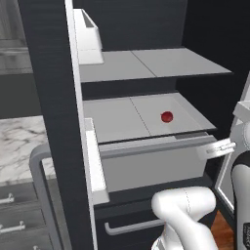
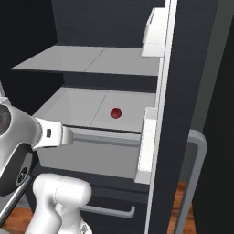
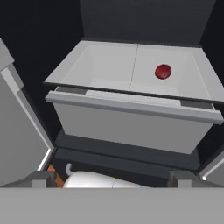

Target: Retrieve the orange and pear from the fridge and place them into the bowl on the dining table.

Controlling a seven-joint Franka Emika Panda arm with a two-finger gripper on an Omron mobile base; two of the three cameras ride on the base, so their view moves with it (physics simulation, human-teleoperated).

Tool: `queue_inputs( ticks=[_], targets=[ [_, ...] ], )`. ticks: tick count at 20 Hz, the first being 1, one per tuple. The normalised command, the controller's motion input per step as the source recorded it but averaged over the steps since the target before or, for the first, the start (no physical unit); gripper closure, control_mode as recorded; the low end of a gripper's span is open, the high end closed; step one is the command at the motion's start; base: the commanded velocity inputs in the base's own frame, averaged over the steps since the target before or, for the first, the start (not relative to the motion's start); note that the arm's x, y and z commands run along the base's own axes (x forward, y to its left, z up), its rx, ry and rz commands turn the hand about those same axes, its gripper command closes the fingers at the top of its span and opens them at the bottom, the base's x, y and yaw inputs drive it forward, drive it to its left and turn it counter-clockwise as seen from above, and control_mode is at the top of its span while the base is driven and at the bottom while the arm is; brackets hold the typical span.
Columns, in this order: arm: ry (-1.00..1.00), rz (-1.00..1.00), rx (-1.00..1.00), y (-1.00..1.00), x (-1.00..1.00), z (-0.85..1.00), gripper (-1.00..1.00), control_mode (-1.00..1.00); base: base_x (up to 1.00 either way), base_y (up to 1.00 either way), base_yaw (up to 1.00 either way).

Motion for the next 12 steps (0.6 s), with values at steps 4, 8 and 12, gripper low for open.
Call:
queue_inputs(
  ticks=[4,8,12],
  targets=[
    [0.00,0.00,0.00,0.00,0.00,0.00,-1.00,1.00,0.41,0.00,0.01],
    [0.00,0.00,0.00,0.00,0.00,0.00,-1.00,1.00,0.16,0.00,0.00],
    [0.02,0.00,0.00,-0.04,0.29,-0.07,-1.00,-1.00,0.06,0.00,0.00]
  ],
)
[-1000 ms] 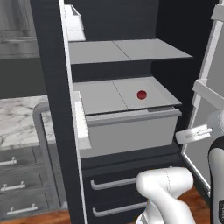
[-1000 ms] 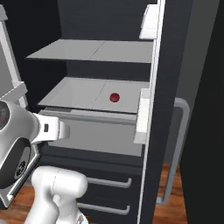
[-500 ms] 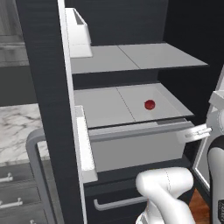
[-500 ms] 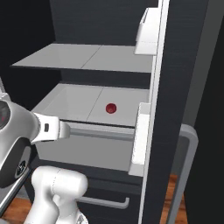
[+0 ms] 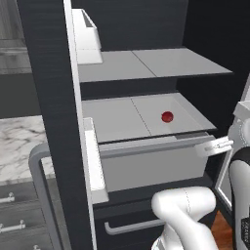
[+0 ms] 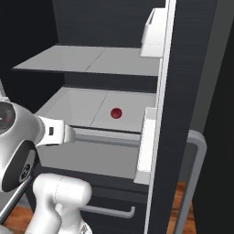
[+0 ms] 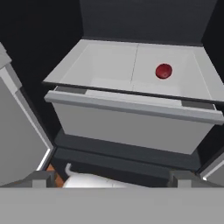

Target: Retrieve the orange and pear from the fridge and place them into the bowl on the dining table.

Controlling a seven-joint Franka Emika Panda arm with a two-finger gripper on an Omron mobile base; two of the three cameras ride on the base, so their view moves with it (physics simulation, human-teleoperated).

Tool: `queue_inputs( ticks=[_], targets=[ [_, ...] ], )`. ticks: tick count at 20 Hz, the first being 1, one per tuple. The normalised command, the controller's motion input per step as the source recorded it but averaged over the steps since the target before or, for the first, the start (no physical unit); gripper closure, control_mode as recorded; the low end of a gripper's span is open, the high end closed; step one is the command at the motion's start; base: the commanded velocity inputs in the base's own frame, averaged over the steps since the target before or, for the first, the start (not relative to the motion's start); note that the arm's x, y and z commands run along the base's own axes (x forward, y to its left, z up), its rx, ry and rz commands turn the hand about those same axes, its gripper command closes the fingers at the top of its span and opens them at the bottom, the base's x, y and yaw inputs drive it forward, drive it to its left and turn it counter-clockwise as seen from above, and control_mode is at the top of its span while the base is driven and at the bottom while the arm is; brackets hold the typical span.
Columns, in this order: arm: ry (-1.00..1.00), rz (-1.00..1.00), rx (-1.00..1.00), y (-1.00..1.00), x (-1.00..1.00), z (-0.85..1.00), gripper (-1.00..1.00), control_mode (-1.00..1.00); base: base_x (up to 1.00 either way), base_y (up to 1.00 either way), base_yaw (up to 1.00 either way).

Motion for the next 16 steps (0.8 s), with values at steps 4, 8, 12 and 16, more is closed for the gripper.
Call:
queue_inputs(
  ticks=[4,8,12,16],
  targets=[
    [0.01,-0.05,0.00,-0.21,0.51,-0.10,-1.00,-1.00,0.00,0.00,0.00],
    [0.01,-0.09,0.00,-0.34,0.44,-0.08,-1.00,-1.00,0.00,0.00,0.00],
    [0.00,-0.15,0.00,-0.20,0.38,-0.20,-1.00,-1.00,0.00,0.00,0.00],
    [0.00,-0.16,0.00,-0.01,0.29,-0.20,-1.00,-1.00,0.00,0.00,0.00]
  ],
)
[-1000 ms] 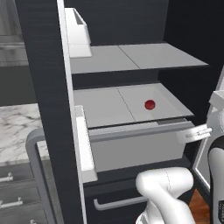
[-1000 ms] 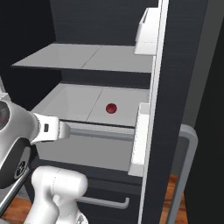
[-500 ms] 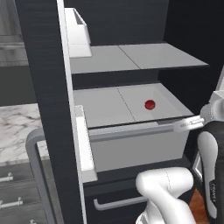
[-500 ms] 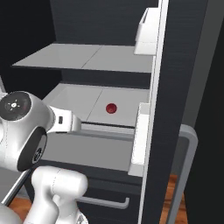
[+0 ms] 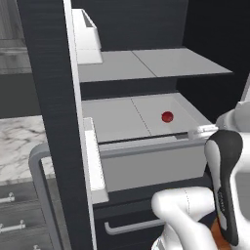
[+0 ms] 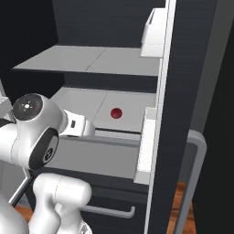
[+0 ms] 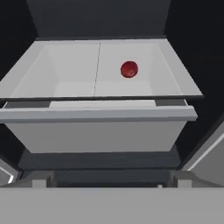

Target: Retrieve the orange and pear from the fridge and place them into the bowl on the dining table.

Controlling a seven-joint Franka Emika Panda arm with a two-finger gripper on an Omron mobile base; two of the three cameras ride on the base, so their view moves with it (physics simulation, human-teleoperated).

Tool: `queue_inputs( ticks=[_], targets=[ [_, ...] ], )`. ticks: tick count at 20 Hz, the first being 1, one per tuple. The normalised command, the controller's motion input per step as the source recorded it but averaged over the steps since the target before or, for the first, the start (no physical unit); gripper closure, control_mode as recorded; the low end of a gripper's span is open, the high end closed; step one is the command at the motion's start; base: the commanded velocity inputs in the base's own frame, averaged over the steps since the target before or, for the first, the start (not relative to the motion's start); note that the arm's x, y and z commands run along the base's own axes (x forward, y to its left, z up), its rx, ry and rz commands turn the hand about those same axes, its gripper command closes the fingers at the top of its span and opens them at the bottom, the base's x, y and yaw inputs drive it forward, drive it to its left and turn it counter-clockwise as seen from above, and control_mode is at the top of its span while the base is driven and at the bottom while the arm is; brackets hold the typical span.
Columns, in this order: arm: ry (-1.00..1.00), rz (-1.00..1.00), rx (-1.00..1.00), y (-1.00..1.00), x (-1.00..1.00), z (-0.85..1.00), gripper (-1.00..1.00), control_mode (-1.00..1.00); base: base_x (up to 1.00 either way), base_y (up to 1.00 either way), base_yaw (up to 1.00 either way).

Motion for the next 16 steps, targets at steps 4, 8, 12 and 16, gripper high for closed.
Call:
queue_inputs(
  ticks=[4,8,12,16],
  targets=[
    [0.00,-0.10,0.04,-0.02,0.09,-0.05,-1.00,-1.00,0.00,0.00,0.00],
    [0.02,0.00,0.03,0.00,0.32,0.00,-1.00,-1.00,0.00,0.00,0.00],
    [0.10,0.00,0.00,0.00,0.59,0.00,-1.00,-1.00,0.00,0.00,0.00],
    [0.17,0.00,0.00,-0.03,0.66,-0.12,-1.00,-1.00,0.00,0.00,0.00]
  ],
)
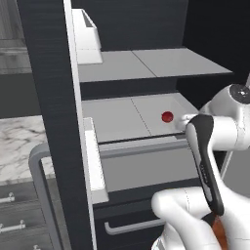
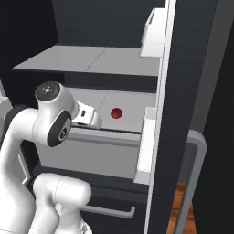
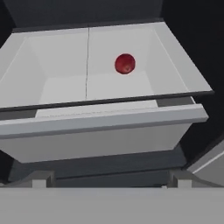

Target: Retrieve the orange and pear from the fridge and place them into the bowl on the dining table.

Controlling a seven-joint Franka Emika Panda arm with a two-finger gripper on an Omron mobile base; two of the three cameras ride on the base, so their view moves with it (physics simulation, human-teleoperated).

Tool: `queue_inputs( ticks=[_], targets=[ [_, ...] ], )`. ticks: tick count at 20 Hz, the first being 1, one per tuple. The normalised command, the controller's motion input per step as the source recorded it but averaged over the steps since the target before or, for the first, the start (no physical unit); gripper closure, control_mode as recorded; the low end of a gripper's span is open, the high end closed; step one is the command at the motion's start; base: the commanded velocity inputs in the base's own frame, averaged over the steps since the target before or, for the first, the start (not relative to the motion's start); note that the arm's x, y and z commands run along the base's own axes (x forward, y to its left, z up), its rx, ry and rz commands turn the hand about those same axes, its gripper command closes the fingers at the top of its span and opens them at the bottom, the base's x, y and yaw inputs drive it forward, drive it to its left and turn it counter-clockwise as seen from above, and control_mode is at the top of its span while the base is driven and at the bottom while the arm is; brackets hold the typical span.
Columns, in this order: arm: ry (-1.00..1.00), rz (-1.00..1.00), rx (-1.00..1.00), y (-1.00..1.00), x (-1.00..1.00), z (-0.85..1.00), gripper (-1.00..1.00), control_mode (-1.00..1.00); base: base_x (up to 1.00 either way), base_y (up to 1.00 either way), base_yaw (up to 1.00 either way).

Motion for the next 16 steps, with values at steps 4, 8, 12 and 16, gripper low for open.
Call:
queue_inputs(
  ticks=[4,8,12,16],
  targets=[
    [0.11,0.00,0.00,-0.11,0.53,-0.35,-1.00,-1.00,0.00,0.00,0.00],
    [0.03,0.00,0.00,-0.11,0.51,-0.46,-1.00,-1.00,0.00,0.00,0.00],
    [0.00,0.00,0.00,-0.06,0.57,-0.43,-1.00,-1.00,0.00,0.00,0.00],
    [0.00,0.00,0.00,-0.08,0.51,-0.27,-1.00,-1.00,0.00,0.00,0.00]
  ],
)
